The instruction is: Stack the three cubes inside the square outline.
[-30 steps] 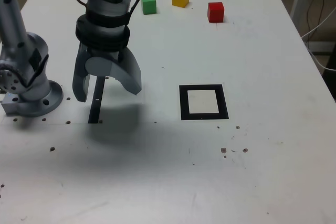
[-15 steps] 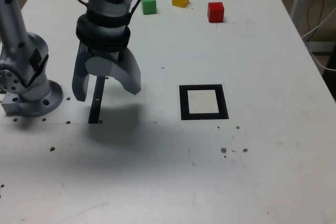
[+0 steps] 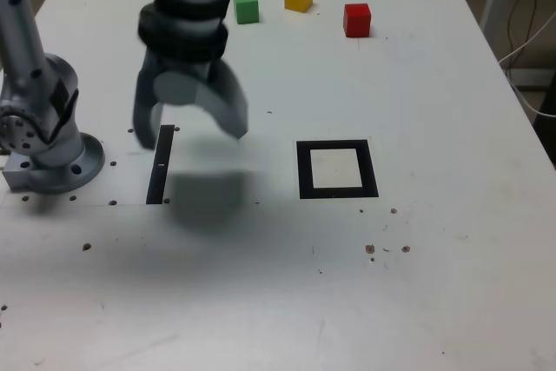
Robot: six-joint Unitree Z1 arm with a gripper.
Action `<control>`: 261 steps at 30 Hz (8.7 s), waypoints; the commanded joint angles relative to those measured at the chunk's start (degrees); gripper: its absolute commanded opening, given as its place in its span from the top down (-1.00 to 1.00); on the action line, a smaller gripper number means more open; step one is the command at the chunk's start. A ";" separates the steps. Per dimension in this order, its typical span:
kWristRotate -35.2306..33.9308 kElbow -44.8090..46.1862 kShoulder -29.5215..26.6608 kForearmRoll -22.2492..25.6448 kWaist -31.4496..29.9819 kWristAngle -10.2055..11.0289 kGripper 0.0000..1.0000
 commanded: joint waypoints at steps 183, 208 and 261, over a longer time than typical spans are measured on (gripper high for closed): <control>3.41 -19.34 19.20 -12.70 -0.39 2.86 0.44; 3.31 -17.74 21.02 -15.20 -0.39 3.64 -0.58; 52.32 -68.53 29.76 12.90 46.81 10.74 -0.99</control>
